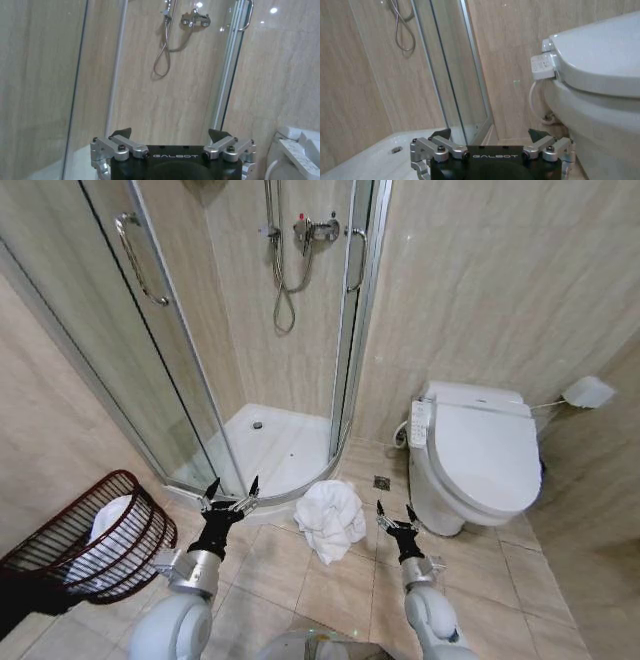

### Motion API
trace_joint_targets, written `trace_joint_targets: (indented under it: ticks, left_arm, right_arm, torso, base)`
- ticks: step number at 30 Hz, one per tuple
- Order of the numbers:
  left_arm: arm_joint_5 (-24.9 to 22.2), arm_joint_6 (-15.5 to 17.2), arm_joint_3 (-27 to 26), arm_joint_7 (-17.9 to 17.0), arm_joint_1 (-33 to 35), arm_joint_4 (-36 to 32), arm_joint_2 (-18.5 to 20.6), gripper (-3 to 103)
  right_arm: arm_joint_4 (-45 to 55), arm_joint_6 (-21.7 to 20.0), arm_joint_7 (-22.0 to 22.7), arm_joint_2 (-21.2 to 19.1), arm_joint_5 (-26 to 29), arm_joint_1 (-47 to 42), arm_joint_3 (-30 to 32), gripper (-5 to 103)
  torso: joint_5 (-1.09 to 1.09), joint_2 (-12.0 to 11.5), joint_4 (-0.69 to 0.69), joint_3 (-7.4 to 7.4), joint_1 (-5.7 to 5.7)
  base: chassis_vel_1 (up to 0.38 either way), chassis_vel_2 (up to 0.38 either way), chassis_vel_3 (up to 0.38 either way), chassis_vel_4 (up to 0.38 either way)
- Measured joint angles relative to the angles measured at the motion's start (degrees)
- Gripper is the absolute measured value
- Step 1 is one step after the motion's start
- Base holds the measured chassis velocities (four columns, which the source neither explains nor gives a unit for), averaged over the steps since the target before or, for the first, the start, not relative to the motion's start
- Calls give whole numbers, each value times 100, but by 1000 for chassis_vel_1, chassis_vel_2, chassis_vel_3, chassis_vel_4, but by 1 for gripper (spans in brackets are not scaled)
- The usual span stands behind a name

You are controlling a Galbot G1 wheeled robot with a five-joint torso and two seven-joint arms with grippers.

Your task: Discard the used towel into the hamper.

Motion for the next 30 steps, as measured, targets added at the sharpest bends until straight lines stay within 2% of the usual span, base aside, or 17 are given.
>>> trace_joint_targets:
  ticks: [3,9,15,22,24,30]
  left_arm:
    - [0,0,0,0,0,0,0,100]
    - [0,0,0,0,0,0,0,100]
    - [0,0,0,0,0,0,0,100]
    - [0,0,0,0,0,0,0,100]
    - [0,0,0,0,0,0,0,100]
    - [0,0,0,0,0,0,0,100]
  right_arm:
    - [-134,4,-16,8,-57,-5,-29,100]
    - [-268,-38,-50,48,-126,41,-22,100]
    - [-473,-411,-277,-150,-234,130,-44,100]
    - [-673,-524,-328,-370,-540,285,-214,100]
    - [-712,-507,-328,-402,-547,332,-262,100]
    - [-976,-54,-337,-311,-634,481,-292,100]
  torso:
    - [0,-128,0,-86,-43]
    - [0,-228,0,-154,-77]
    - [0,-399,0,-263,-138]
    - [0,-482,0,-314,-169]
    - [0,-520,0,-335,-186]
    - [1,-656,0,-417,-240]
  base:
    - [0,0,0,0]
    - [0,0,0,0]
    - [0,0,0,0]
    - [0,0,0,0]
    - [0,0,0,0]
    - [0,0,0,0]
